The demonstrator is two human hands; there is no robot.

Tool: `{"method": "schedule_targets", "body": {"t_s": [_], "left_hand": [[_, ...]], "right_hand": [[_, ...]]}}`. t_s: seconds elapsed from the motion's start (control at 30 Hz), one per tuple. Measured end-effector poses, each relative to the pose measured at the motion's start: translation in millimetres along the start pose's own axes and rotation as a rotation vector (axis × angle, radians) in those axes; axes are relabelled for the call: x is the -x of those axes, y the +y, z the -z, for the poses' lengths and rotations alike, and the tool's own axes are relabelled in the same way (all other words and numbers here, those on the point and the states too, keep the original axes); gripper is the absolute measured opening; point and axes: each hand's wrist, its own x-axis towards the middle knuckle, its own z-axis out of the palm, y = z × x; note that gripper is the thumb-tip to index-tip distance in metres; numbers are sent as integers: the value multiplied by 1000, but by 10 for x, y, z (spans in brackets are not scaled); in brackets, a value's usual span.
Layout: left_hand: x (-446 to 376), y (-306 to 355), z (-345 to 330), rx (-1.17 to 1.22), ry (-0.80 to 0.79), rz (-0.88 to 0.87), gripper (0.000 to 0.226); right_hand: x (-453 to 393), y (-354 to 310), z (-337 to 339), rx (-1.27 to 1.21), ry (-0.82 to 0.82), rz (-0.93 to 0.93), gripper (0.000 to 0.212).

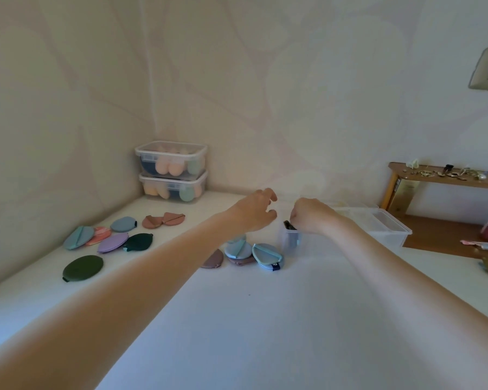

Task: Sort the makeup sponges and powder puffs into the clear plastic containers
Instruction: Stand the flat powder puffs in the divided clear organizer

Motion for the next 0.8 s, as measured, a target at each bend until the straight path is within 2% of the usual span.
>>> {"method": "schedule_targets", "body": {"t_s": [0.07,0.17,0.2,0.23,0.33,0.4,0.47,0.57,0.67,0.8], "left_hand": [[68,-99,88,-58,-56,64,35],[207,-256,111,-131,-157,143,32],[247,-296,96,-130,-159,154,32],[281,-319,77,-118,-149,156,31],[348,-293,21,-115,-112,127,30],[372,-235,1,-114,-125,96,28],[400,-186,-6,-101,-147,69,27],[418,-185,13,-100,-114,56,28],[394,-191,33,-35,-6,34,29],[299,-80,12,67,141,-14,29]], "right_hand": [[47,9,57,-62,83,46,30],[219,-22,57,-101,401,144,28],[308,-57,29,-118,448,218,27],[393,-107,-20,-132,425,297,26],[579,-241,-245,14,156,434,31],[584,-266,-376,134,1,412,43],[576,-260,-438,153,-100,370,57],[594,-266,-428,170,-13,380,56],[624,-238,-366,142,110,414,32],[640,-102,-51,-171,123,412,12]]}}
